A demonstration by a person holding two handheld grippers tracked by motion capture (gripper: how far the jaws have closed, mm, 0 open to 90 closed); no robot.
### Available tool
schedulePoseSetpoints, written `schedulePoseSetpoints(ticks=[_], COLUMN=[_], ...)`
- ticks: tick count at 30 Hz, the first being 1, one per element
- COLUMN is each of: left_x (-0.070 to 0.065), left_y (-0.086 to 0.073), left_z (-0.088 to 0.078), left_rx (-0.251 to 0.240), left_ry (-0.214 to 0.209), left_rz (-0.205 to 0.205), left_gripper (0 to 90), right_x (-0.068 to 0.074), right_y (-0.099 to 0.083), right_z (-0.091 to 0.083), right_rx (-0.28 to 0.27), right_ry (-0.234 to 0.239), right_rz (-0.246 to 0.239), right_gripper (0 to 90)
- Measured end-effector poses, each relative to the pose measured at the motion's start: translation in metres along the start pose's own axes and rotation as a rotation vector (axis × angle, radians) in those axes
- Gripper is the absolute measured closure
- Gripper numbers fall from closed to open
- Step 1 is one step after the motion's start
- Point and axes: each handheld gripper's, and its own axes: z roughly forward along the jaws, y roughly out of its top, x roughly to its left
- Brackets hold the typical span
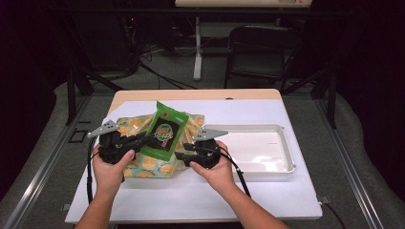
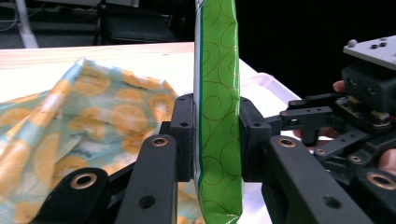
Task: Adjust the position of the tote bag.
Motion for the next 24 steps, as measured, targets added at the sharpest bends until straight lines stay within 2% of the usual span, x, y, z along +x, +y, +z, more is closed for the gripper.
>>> schedulePoseSetpoints(ticks=[5,10,14,24], left_x=[-0.007,-0.013,-0.017,-0.028], left_y=[-0.001,-0.002,-0.002,-0.004], left_z=[0.003,0.005,0.007,0.013], left_rx=[-0.004,-0.006,-0.004,-0.001], left_ry=[-0.01,-0.025,-0.054,-0.078], left_rz=[0.019,0.032,0.03,0.064], left_gripper=[73.0,73.0,73.0,73.0], right_x=[0.0,0.004,0.004,0.0], right_y=[-0.003,-0.007,-0.011,-0.018], right_z=[-0.005,-0.01,-0.015,-0.028], right_rx=[-0.015,-0.017,-0.026,-0.052], right_ry=[0.011,0.011,0.026,0.033], right_rz=[0.011,-0.005,0.01,0.04], right_gripper=[52.0,51.0,50.7,50.9])
